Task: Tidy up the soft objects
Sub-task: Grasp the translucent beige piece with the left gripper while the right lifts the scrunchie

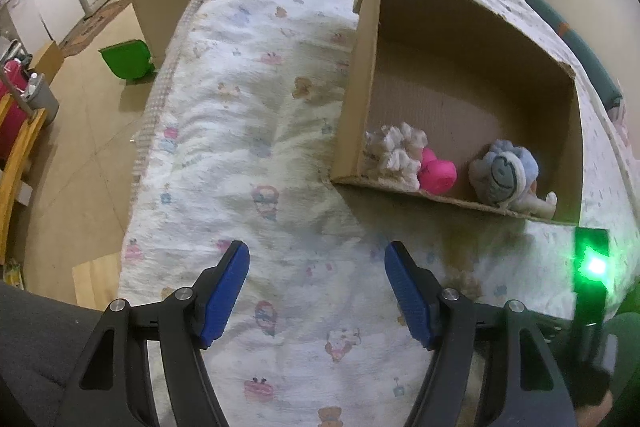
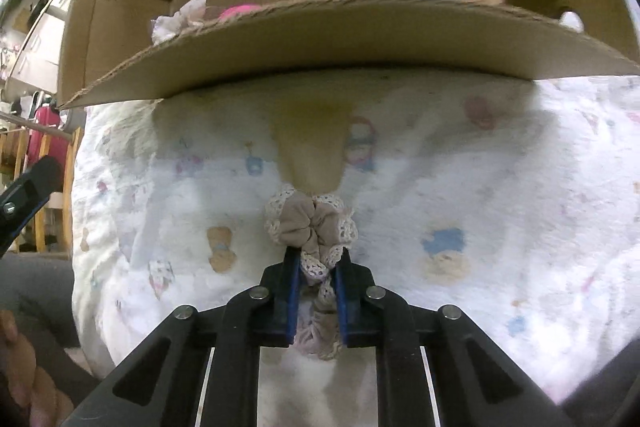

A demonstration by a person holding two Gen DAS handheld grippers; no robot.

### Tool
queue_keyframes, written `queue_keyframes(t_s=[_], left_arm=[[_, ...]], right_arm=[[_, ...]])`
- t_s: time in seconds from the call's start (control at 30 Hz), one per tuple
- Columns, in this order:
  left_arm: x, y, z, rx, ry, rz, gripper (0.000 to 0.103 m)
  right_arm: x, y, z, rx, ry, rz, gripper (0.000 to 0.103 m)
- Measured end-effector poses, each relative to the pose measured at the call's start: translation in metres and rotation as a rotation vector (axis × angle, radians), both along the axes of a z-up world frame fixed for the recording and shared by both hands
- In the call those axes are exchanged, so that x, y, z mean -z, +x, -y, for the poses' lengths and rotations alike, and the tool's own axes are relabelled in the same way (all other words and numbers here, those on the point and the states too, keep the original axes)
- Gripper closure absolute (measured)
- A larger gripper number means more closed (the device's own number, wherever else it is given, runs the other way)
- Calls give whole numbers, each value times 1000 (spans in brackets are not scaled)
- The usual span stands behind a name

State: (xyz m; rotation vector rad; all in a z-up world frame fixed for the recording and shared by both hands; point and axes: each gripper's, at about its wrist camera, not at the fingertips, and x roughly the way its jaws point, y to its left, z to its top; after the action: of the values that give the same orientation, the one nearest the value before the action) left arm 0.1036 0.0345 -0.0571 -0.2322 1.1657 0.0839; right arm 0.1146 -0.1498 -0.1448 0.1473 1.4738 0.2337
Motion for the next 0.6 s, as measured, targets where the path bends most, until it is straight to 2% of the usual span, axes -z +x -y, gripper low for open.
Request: queue_keyframes(t_s=[0.17, 0.33, 0.43, 0.6], left_arm=[[5, 1, 18, 55, -6, -10, 36], [12, 8, 52, 142, -34, -21, 36], [20, 13, 78, 176, -78, -30, 37], [36, 26, 120, 240, -70, -38, 45]], right_arm=[[-24, -12, 23, 37, 44, 24, 87], [-47, -15, 55, 113, 53, 115, 87], [-48, -12, 70, 182, 92, 125, 87], [-50, -8, 89, 235, 141, 130, 87]])
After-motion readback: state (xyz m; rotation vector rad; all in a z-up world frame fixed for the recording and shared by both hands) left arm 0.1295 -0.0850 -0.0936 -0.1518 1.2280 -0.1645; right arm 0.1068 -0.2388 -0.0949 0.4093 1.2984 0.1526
